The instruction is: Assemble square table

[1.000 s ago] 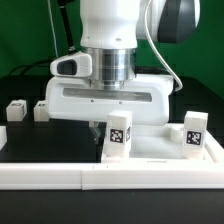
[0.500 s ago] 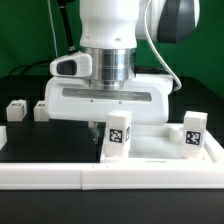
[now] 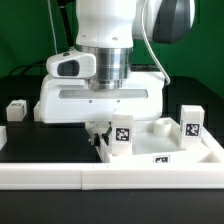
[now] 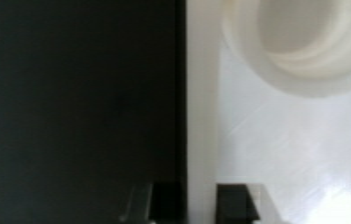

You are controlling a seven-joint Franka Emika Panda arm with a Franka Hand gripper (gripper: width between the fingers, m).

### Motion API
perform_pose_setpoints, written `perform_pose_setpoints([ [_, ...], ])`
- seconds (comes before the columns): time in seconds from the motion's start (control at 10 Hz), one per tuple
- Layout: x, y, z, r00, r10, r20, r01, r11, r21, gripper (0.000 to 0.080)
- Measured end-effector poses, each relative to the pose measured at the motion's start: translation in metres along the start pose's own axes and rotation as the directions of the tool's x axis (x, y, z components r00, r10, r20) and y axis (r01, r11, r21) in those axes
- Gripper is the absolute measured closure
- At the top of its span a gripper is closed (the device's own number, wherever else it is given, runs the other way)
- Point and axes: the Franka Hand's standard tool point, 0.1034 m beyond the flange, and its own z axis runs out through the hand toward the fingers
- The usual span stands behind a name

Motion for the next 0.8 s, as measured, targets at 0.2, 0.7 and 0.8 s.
perform_pose_setpoints([
  [0.2,0.005,0.003,-0.002,0.992,-0.13,0.0,0.13,0.991,-0.037,0.0732],
  [0.7,0.014,0.012,-0.008,0.911,-0.412,0.001,0.409,0.906,-0.11,0.0731],
  [0.8,0.014,0.013,-0.008,0.899,-0.438,0.005,0.436,0.893,-0.111,0.0731],
])
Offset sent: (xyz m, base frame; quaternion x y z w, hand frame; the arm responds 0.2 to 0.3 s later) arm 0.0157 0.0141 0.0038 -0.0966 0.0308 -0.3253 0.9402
